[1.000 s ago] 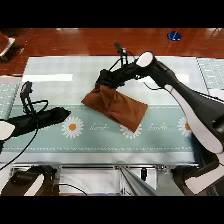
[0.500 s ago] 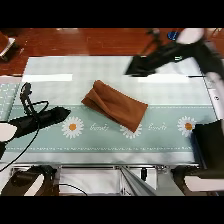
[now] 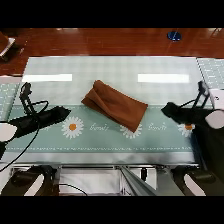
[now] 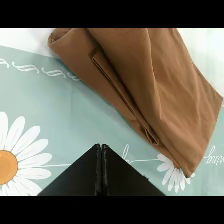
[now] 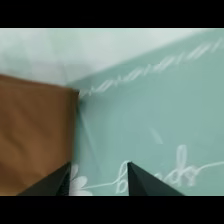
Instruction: Fold the shirts.
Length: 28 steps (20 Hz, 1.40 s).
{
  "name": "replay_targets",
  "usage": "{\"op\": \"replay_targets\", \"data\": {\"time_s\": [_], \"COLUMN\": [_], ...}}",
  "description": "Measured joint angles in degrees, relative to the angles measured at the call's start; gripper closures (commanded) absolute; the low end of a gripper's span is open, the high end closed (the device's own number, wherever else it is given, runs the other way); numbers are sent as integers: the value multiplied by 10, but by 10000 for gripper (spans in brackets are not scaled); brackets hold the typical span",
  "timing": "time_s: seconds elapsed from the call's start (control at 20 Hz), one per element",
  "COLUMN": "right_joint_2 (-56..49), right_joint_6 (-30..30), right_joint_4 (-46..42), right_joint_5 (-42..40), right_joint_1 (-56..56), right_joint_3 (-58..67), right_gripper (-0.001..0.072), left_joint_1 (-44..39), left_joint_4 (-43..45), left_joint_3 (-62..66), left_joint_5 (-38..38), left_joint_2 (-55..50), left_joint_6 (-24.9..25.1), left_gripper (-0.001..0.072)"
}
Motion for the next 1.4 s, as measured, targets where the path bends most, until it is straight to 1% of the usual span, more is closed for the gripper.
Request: {"op": "replay_targets", "data": {"time_s": [0.1,0.2,0.35,0.5,0.55,0.6,0.65,0.7,0.75,0.8,0.95,1.05,1.15,1.4], "right_joint_2": [-26,-75,-160,-249,-274,-299,-320,-339,-357,-375,-410,-416,-410,-371], "right_joint_6": [-23,-77,-169,-237,-253,-269,-282,-296,-307,-322,-368,-376,-366,-302], "right_joint_4": [73,160,269,335,349,363,373,382,388,394,402,386,354,231], "right_joint_5": [-46,-73,-75,-42,-28,-14,-3,6,10,20,62,94,125,227], "right_joint_1": [13,21,27,30,30,30,31,34,39,46,75,89,96,82], "right_joint_3": [-48,-63,-44,-1,14,31,46,64,81,102,177,238,309,497], "right_gripper": [301,301,301,308,332,373,387,458,638,689,690,689,690,690], "left_joint_1": [0,0,0,0,0,0,0,0,0,0,0,0,0,0], "left_joint_4": [0,0,0,0,0,0,0,0,0,0,0,0,0,0], "left_joint_3": [0,0,0,0,0,0,0,0,0,0,0,0,0,0], "left_joint_5": [0,0,0,0,0,0,0,0,0,1,6,6,7,7], "left_joint_2": [0,0,0,0,0,0,0,0,0,0,0,0,0,0], "left_joint_6": [0,0,0,0,0,0,0,0,0,0,0,0,0,0], "left_gripper": [689,689,689,689,689,689,689,689,689,689,689,689,689,689]}}
